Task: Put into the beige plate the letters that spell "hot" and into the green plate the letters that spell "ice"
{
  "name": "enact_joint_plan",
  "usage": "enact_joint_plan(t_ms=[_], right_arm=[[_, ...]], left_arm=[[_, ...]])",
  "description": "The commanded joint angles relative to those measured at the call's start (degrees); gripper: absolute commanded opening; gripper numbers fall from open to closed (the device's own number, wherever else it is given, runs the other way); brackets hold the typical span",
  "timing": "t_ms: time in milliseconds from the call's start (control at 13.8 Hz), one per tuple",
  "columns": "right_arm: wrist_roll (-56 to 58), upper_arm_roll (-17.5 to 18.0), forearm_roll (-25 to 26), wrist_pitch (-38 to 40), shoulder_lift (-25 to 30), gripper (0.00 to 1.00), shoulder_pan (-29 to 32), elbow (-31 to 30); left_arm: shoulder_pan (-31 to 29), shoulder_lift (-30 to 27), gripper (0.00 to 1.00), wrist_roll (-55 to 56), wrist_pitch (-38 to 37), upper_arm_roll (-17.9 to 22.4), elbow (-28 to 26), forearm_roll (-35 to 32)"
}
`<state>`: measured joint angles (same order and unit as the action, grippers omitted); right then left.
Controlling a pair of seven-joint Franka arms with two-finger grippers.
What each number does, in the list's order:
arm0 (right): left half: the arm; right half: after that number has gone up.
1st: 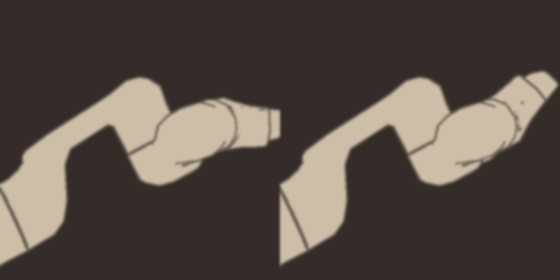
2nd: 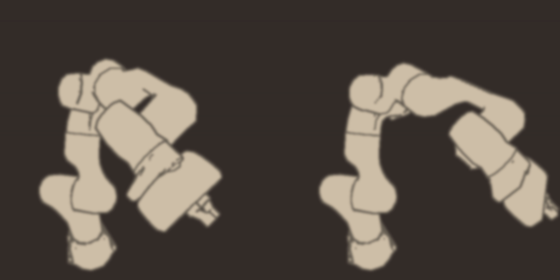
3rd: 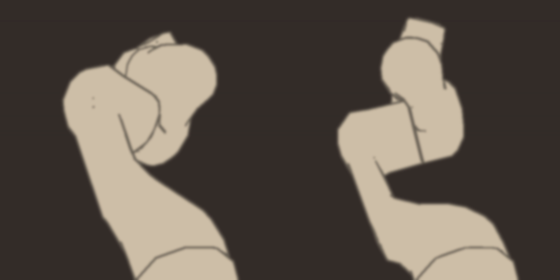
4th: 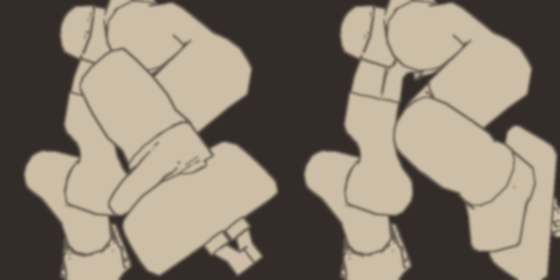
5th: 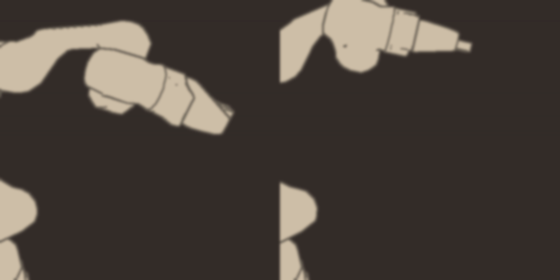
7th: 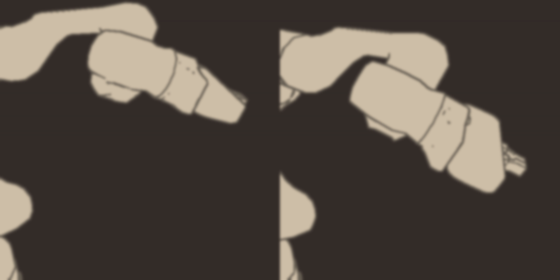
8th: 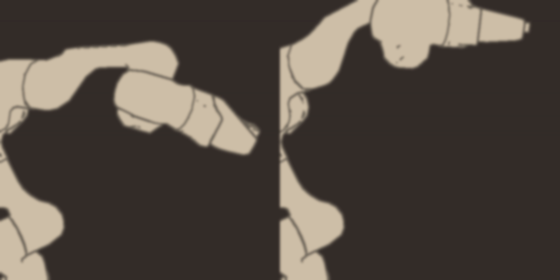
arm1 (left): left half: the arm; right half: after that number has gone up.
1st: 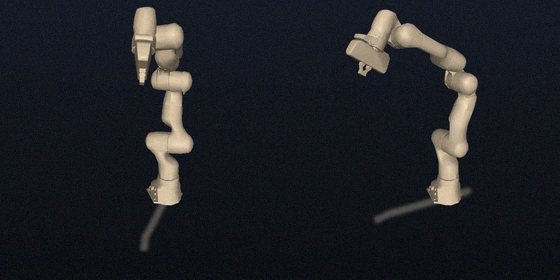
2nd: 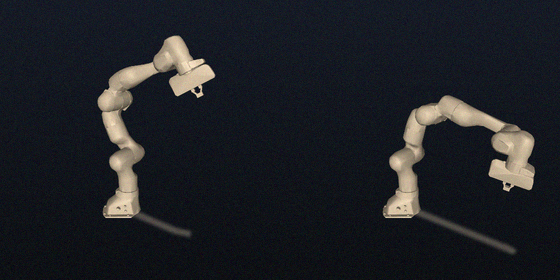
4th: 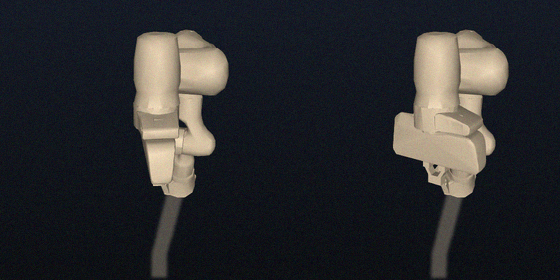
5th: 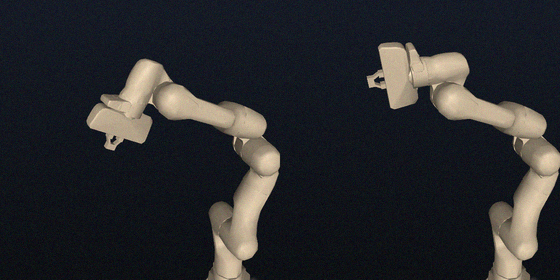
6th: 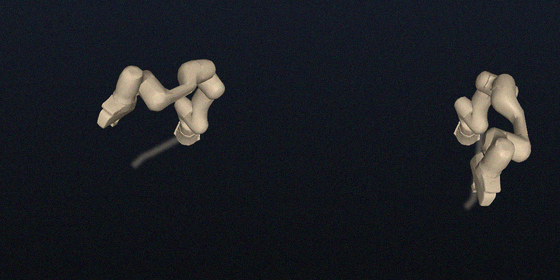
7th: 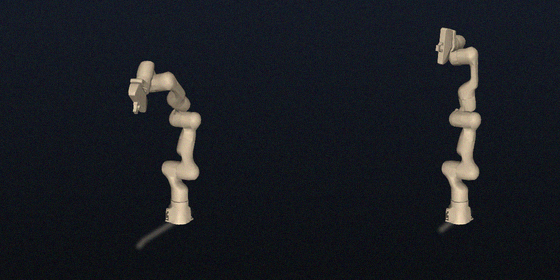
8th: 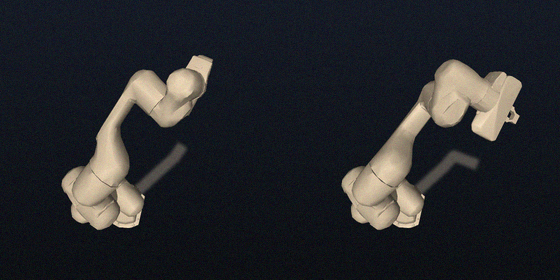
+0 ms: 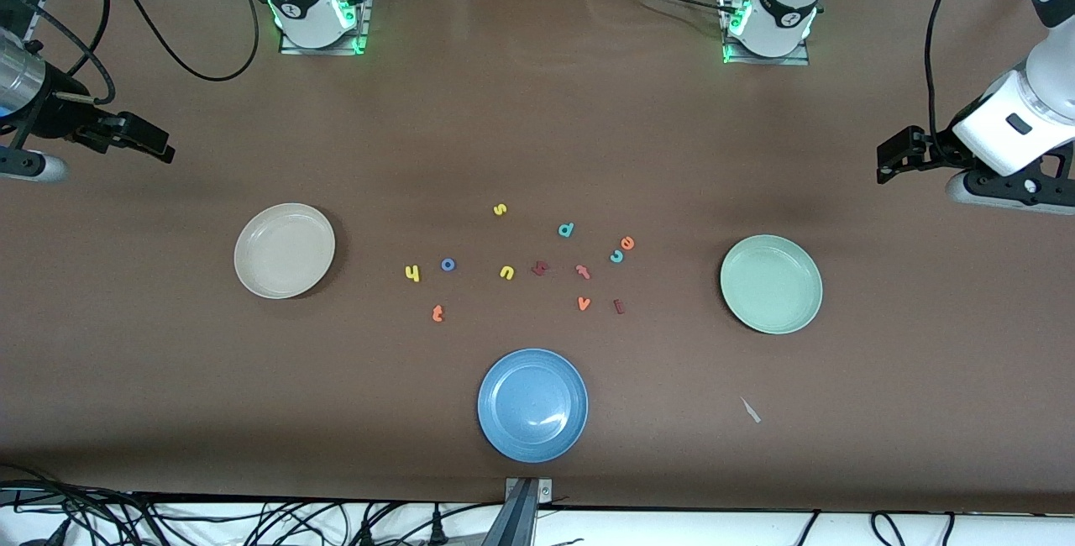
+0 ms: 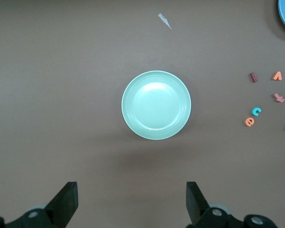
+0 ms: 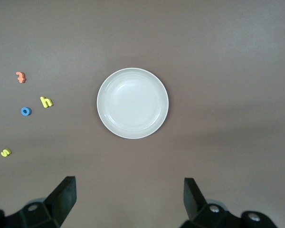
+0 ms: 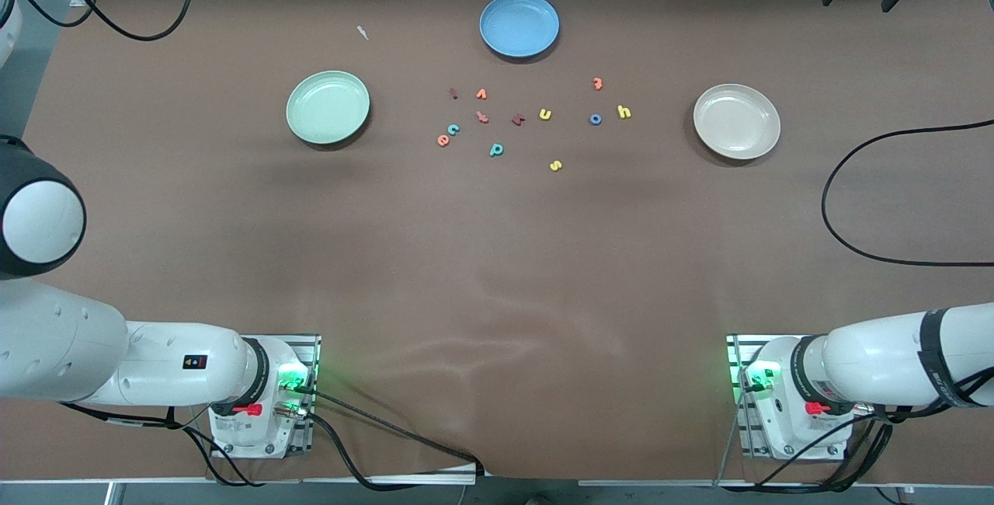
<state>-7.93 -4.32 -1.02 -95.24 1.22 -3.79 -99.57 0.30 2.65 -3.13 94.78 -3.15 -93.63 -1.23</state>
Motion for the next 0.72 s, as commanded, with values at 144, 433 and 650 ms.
enact_joint_plan(t_ms=[144,433,650], right_arm=[[-0.33,0.01,-0.91,0.84,-0.07,1.00,0.19,0.69],[-0.33,0.01,-0.91,0.84,-0.07,1.00,0.19,0.69],[-0.33,0.01,-0.91,0.84,-0.07,1.00,0.19,0.69]], left_arm=[[-0.74,-3.44,1.00,-0.74,1.55,-2.03,-3.84,0.27],[-0.83,-3.26,1.00,-0.91,1.55,-1.95,-3.67,0.27],[-0.83,-3.18,1.00,-1.18,1.55,-1.95,-3.58,0.27]])
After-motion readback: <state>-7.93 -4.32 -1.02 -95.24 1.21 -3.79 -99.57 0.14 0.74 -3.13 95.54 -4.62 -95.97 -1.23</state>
